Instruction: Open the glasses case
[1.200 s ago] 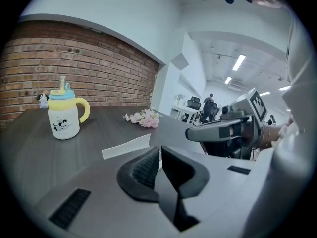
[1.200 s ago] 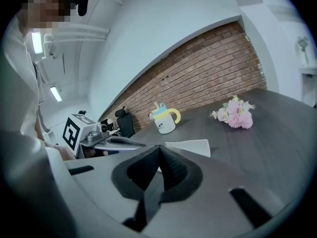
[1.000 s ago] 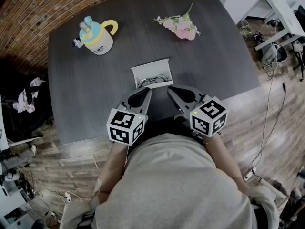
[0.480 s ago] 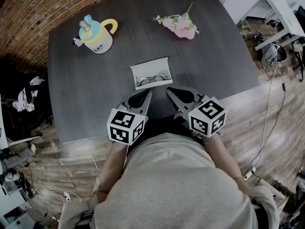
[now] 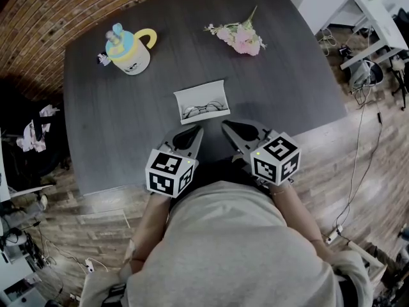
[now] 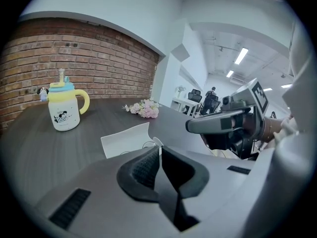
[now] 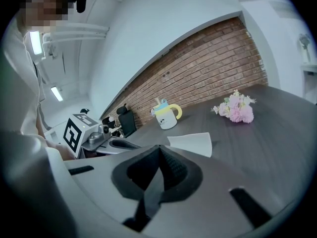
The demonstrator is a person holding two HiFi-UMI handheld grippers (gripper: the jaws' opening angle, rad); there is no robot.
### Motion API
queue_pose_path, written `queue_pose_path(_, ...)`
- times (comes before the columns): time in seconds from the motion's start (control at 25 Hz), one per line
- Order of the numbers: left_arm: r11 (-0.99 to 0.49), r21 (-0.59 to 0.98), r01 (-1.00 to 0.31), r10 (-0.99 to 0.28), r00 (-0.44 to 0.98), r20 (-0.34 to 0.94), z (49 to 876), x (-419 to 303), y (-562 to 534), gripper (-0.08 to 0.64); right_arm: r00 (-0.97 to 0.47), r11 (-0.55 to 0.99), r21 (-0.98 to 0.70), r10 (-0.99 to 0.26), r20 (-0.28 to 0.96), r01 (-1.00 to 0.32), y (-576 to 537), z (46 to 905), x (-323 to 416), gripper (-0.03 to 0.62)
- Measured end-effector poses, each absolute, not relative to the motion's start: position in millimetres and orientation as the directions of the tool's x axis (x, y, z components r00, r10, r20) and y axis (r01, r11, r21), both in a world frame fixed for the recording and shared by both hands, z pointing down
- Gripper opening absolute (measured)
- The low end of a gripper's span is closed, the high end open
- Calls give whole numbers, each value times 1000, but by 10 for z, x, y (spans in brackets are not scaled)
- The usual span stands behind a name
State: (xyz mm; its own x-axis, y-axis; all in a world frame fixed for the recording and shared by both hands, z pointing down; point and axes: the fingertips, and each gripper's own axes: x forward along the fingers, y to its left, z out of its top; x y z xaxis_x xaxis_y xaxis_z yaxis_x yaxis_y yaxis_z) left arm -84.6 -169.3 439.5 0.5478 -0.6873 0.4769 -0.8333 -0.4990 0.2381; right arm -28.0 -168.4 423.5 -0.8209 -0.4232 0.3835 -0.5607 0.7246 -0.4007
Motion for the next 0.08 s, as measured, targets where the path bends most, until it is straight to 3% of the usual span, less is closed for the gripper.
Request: queue_pose_path(0.08,-497,242,-833,-684,548,482,4418,-840,-1676,33,-820,722,-403,-426,382,-563,-1686,4237,-269,5)
